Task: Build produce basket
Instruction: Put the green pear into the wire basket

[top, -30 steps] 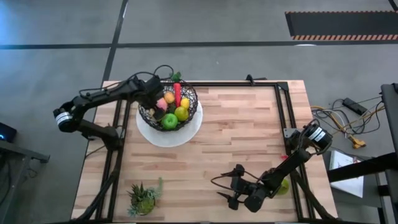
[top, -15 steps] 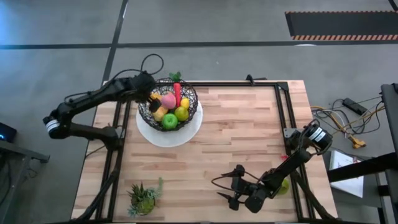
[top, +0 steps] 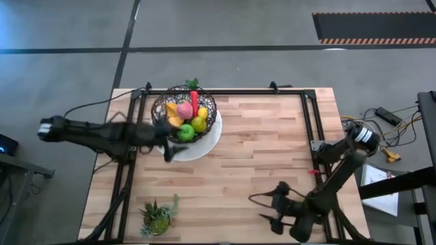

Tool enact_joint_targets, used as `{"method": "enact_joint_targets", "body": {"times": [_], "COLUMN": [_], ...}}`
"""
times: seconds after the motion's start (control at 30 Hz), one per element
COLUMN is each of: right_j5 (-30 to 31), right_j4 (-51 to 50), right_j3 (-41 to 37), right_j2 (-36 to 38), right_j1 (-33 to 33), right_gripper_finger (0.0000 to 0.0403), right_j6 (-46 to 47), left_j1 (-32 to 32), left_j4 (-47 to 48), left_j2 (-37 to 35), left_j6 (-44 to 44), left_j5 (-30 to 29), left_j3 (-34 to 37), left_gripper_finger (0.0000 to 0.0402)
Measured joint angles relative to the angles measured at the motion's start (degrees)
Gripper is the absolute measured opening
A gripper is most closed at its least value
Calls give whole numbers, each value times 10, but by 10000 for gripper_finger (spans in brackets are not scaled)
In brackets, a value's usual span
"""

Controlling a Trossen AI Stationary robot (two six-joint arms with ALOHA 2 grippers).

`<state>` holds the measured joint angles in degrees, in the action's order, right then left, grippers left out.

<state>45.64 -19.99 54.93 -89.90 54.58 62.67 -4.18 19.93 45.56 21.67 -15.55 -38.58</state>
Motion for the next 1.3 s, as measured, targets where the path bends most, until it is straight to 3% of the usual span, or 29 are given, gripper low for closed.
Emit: {"method": "enact_joint_targets", "body": {"times": [0.17,0.33,0.57,0.77,1.3], "right_j5": [-142,-303,-418,-442,-523], "right_j4": [-364,-529,-605,-701,-646], "right_j3": [117,199,234,230,225], "right_j2": [1,-26,-74,-122,-146], "right_j1": [9,9,17,18,24], "right_gripper_finger": [380,379,379,379,379], "right_j6": [215,278,309,307,306], "left_j1": [-128,-216,-271,-269,-269], "left_j4": [-249,-400,-435,-435,-435], "left_j2": [18,86,211,290,309], "left_j6": [2,0,1,0,-28], "left_j5": [-26,-75,-78,-80,-80], "left_j3": [98,144,136,108,85], "left_gripper_finger": [386,386,386,386,386]}}
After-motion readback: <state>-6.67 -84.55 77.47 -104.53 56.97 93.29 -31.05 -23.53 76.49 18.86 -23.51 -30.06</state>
